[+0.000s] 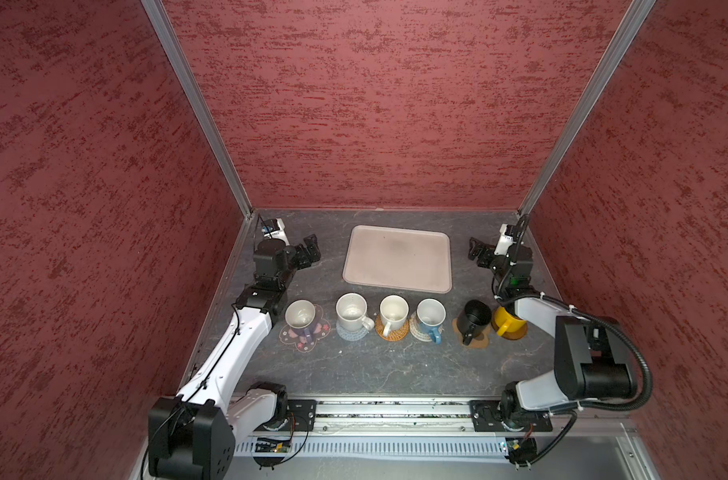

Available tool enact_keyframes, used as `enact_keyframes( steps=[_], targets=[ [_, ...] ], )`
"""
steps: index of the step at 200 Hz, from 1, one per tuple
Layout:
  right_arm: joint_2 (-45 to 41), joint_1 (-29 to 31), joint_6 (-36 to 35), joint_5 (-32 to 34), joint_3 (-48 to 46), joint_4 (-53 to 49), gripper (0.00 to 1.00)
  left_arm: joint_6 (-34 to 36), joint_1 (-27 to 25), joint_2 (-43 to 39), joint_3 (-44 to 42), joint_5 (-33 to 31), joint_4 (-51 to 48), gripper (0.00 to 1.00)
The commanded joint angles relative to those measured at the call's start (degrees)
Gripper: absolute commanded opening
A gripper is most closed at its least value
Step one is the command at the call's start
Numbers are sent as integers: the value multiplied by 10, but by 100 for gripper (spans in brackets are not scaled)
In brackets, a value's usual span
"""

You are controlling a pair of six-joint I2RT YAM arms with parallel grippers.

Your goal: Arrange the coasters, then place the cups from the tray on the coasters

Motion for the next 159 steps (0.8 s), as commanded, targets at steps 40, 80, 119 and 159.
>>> enact_keyframes(
  steps=[40, 80, 119, 159],
  targets=[
    [-6, 2, -65, 17, -37, 103, 99, 134, 51, 111, 51, 33, -51, 100],
    [3, -1, -75, 9, -42, 114, 99, 160, 68, 154, 13, 50, 23, 100],
    [-2, -2, -86, -2, -32, 87, 99, 182, 77, 200, 6, 55, 79, 100],
    [-16, -2, -97, 22, -34, 61, 99, 195, 79, 246, 1, 65, 128, 100]
  ],
)
